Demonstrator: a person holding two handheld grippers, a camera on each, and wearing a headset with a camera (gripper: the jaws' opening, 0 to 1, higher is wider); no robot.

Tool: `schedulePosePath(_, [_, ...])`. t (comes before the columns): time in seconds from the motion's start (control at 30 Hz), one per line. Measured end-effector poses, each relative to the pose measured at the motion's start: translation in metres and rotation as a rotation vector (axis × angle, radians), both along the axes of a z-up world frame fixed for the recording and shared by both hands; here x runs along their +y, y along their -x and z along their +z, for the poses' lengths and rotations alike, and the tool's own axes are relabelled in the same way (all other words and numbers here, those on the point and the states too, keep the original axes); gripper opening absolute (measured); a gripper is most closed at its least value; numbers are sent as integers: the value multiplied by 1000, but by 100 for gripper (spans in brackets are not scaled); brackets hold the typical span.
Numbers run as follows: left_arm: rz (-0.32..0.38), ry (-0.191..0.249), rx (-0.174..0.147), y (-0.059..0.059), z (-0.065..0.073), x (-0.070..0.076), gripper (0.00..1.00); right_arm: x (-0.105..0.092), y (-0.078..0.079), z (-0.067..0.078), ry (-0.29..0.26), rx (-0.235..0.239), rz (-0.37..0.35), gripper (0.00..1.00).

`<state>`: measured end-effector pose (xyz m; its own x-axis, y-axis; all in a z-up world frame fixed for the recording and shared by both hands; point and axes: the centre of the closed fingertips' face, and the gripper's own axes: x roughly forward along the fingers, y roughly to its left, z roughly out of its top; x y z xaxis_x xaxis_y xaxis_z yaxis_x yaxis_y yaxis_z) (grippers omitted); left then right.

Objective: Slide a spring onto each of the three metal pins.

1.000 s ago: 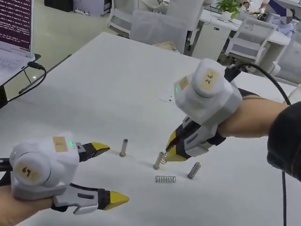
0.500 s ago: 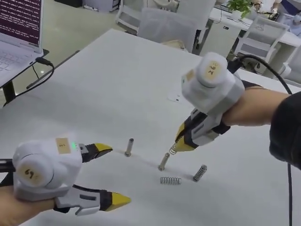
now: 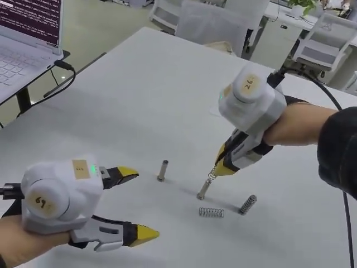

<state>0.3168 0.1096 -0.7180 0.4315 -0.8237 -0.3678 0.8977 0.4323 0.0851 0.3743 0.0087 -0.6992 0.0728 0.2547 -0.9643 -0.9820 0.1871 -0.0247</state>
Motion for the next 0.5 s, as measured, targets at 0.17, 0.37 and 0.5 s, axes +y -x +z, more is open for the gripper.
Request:
schedulePosePath(0.17, [3,-1,4,0,-1,1,62,0,-2,-8,8,14,-3,8])
schedulePosePath(0.37, [4,-5,7,-1,-3,2,61,-2,-2,-13,23,19,0,8])
schedulePosePath(0.5, [2,-7,9,-1,-5,2,61,-1,-2,-14,23,22,2,8])
